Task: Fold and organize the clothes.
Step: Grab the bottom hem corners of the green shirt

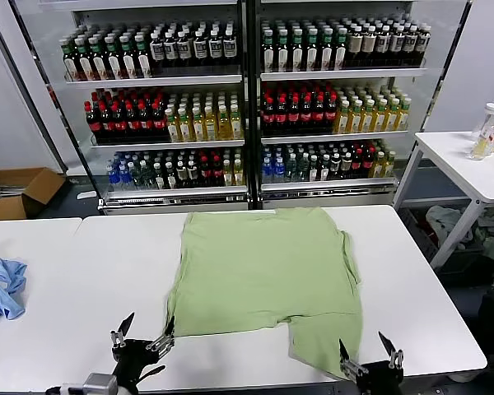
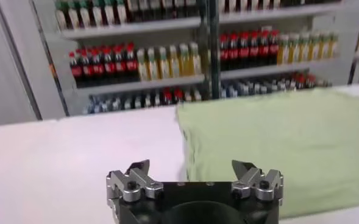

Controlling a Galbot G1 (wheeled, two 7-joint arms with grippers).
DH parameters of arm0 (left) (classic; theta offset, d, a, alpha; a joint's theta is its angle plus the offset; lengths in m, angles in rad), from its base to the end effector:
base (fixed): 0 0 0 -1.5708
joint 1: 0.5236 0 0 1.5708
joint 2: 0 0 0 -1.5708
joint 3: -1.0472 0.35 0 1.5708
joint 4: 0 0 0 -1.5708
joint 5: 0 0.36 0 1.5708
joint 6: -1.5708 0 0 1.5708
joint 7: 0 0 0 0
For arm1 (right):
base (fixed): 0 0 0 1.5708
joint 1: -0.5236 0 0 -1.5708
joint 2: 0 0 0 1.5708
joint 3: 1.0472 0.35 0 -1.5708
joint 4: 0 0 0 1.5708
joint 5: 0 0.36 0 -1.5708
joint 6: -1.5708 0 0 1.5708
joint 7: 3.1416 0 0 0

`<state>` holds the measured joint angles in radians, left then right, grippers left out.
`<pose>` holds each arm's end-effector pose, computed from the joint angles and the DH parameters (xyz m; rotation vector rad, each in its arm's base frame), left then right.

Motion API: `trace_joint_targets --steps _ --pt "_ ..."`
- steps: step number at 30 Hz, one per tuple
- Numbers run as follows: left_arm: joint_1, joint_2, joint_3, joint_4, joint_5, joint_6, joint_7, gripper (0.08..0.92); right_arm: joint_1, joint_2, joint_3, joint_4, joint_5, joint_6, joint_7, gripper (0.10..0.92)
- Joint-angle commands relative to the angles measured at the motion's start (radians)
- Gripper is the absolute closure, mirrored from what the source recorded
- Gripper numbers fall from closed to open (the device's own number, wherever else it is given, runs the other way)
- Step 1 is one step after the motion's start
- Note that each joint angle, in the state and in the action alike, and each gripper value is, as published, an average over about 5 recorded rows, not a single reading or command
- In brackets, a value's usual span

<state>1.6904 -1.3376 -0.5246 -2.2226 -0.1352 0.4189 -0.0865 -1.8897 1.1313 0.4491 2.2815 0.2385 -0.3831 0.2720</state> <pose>0.1522 0.0307 -0.2741 -0.0579 -2.7230 -0.1357 0.0969 -0.0306 -0.2782 0.0901 -2.5848 0.2222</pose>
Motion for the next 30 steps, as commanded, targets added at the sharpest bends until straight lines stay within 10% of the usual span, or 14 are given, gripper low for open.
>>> trace_joint_targets --steps 1,15,30 --pt "-0.109 0.031 0.034 0.121 -0.011 0.108 -0.009 0.177 -0.015 0.001 -0.035 -0.017 -0.006 -0.029 0.006 0.202" --pt "-0.114 0.026 0.065 0.148 -0.030 0.122 0.009 0.204 0.042 0.025 -0.068 -0.061 0.093 -0.040 0.010 0.309" --pt "-0.091 0.031 0.064 0.132 -0.096 0.133 0.033 0.623 0.039 0.022 -0.053 -0.036 0.128 -0.020 -0.009 0.743"
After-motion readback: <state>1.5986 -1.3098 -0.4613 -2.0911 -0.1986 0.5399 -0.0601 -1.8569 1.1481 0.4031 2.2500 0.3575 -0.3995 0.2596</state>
